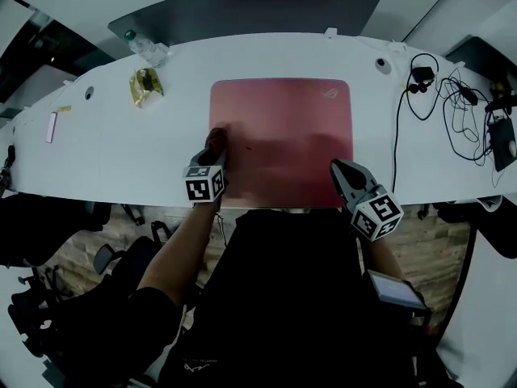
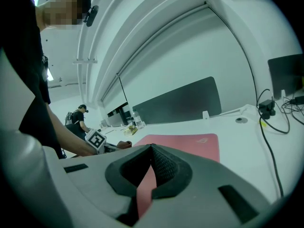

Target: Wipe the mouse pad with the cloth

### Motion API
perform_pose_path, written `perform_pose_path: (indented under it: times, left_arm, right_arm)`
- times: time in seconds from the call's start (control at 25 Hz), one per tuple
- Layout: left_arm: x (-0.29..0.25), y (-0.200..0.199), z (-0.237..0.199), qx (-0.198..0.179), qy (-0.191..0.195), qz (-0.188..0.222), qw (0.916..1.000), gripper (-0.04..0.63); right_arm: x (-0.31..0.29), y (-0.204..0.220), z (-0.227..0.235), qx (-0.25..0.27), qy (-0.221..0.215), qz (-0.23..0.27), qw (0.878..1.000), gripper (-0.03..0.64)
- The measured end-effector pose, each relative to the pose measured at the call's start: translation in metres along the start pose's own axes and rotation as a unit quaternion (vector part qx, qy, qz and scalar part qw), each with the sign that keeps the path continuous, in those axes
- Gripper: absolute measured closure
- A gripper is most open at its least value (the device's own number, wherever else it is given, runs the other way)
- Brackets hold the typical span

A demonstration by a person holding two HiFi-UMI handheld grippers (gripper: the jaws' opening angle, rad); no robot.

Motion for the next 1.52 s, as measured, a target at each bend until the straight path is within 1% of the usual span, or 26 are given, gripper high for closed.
perform_pose_path:
  times: [0.4,0.88,1.36,1.52]
  left_arm:
    - [-0.037,-0.009,0.063,-0.020,0.034,-0.022,0.9990,0.511]
    - [-0.079,-0.023,0.127,-0.011,0.050,-0.032,0.9982,0.511]
    - [-0.129,-0.036,0.217,-0.044,0.100,-0.051,0.9927,0.511]
    - [-0.144,-0.039,0.242,-0.041,0.111,-0.054,0.9915,0.511]
  right_arm:
    - [0.020,-0.001,0.034,-0.010,0.001,-0.003,1.000,0.594]
    - [0.033,-0.007,0.097,-0.024,0.000,-0.011,1.000,0.594]
    - [0.036,-0.015,0.149,-0.030,-0.031,-0.018,0.999,0.594]
    - [0.039,-0.013,0.166,-0.034,-0.039,-0.021,0.998,0.594]
Point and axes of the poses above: the fingertips, and each gripper's own axes: x backward along the fingers, z to its right, y out of its underside, the point moved 8 cm from there along x, backward along the fingers, and after that the axes turned 12 degrees about y, right-handed, at the moved point
